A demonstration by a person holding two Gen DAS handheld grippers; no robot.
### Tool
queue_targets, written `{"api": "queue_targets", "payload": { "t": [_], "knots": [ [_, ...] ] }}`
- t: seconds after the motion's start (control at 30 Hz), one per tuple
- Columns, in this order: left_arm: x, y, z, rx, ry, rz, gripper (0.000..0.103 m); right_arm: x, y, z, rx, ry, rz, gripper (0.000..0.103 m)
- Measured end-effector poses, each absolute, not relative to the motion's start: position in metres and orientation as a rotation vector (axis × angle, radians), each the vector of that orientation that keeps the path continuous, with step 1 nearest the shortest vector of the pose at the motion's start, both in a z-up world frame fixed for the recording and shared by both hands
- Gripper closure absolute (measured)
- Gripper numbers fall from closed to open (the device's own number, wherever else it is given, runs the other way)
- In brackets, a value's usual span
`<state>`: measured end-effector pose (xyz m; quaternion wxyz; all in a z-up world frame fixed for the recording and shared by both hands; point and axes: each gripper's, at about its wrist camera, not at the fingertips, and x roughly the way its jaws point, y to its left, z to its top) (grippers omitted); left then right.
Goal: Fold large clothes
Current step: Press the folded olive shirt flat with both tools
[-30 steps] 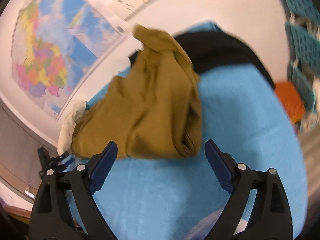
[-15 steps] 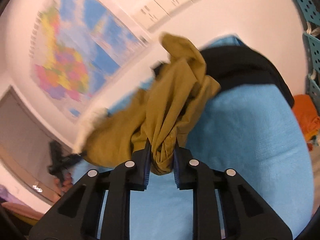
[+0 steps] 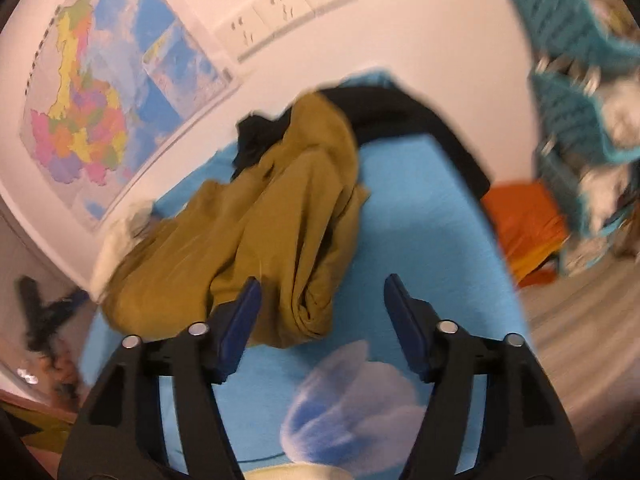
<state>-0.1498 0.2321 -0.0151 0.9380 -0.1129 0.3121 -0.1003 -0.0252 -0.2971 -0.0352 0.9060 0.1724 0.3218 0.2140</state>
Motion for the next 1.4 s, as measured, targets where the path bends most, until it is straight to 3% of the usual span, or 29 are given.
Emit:
{"api": "queue_targets", "payload": {
  "t": [0.07,0.1,0.13,0.23,0.33,0.37,0.6,0.7,0.77,0.8,0.83,0.93,1.13,1.23,1.4],
  "knots": [
    [-0.146,0.207,-0.013,-0.173,0.658,-0.253,0.039,-0.026,-0.289,-0.034,0.315,0.658,0.447,0.04],
    [-0.138,0.199,-0.016,-0.162,0.677,-0.267,0.039,-0.023,-0.286,-0.036,0.298,0.672,0.454,0.049],
    [-0.128,0.188,-0.024,-0.153,0.709,-0.277,0.039,-0.018,-0.28,-0.041,0.279,0.7,0.462,0.068],
    [-0.098,0.175,-0.053,-0.152,0.815,-0.255,0.045,-0.015,-0.283,-0.044,0.26,0.707,0.432,0.091],
    [-0.077,0.177,-0.073,-0.17,0.875,-0.201,0.06,-0.017,-0.29,-0.033,0.25,0.666,0.406,0.095],
    [-0.073,0.18,-0.076,-0.176,0.889,-0.176,0.071,-0.016,-0.288,-0.028,0.223,0.646,0.396,0.095],
    [-0.069,0.19,-0.083,-0.204,0.899,-0.181,0.073,0.001,-0.293,-0.061,0.292,0.718,0.348,0.094],
    [-0.07,0.186,-0.081,-0.175,0.907,-0.168,0.073,-0.011,-0.308,-0.05,0.343,0.693,0.32,0.091],
    [-0.069,0.186,-0.078,-0.174,0.908,-0.167,0.07,-0.02,-0.316,-0.027,0.378,0.624,0.317,0.077],
    [-0.071,0.184,-0.075,-0.175,0.894,-0.183,0.061,-0.023,-0.314,-0.015,0.387,0.59,0.358,0.06],
    [-0.073,0.181,-0.073,-0.167,0.88,-0.189,0.058,-0.025,-0.307,-0.005,0.365,0.563,0.384,0.052],
    [-0.075,0.169,-0.065,-0.11,0.842,-0.175,0.055,-0.02,-0.264,0.012,0.24,0.541,0.475,0.054],
    [-0.067,0.169,-0.072,-0.136,0.862,-0.181,0.049,0.033,-0.223,-0.024,0.217,0.677,0.512,0.071],
    [-0.065,0.169,-0.08,-0.137,0.869,-0.181,0.046,0.041,-0.229,-0.042,0.275,0.706,0.537,0.071],
    [-0.069,0.166,-0.075,-0.11,0.861,-0.173,0.042,0.028,-0.222,-0.022,0.208,0.717,0.492,0.065]
  ]
}}
